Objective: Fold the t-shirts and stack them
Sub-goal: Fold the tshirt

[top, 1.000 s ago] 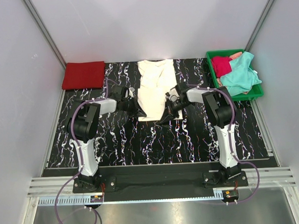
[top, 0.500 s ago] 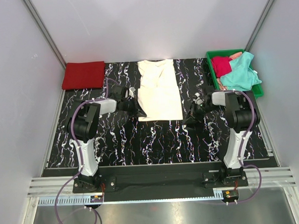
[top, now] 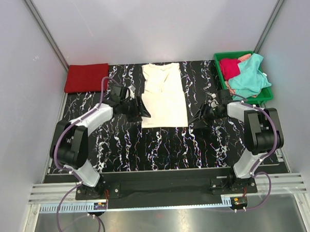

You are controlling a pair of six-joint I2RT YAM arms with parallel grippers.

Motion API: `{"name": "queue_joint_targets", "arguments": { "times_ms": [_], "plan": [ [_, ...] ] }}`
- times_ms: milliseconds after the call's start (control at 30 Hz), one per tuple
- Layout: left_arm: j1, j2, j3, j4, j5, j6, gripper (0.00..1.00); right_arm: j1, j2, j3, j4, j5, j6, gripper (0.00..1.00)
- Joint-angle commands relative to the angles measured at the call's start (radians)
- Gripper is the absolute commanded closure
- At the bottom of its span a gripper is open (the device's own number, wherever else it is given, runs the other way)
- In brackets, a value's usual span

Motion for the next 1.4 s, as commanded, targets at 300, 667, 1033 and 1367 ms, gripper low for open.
{"name": "queue_joint_targets", "arguments": {
  "times_ms": [300, 667, 1033, 1367],
  "plan": [
    [0.002, -0.03, -0.249, 0.197, -0.17, -0.303, 0.4, 0.038, 0.064, -0.075, 0.258, 0.106, 0.247, 0.47],
    [-0.001, 0.033, -0.26, 0.193, -0.241, -0.43, 0.41, 0.052, 0.119, -0.049, 0.267, 0.133, 0.231, 0.51],
    [-0.003, 0.114, -0.215, 0.134, -0.276, -0.438, 0.46, 0.091, 0.122, -0.025, 0.186, 0.205, 0.193, 0.51],
    [-0.004, 0.151, -0.183, 0.124, -0.292, -0.412, 0.67, 0.091, 0.155, -0.019, 0.175, 0.195, 0.179, 0.51]
  ]
}}
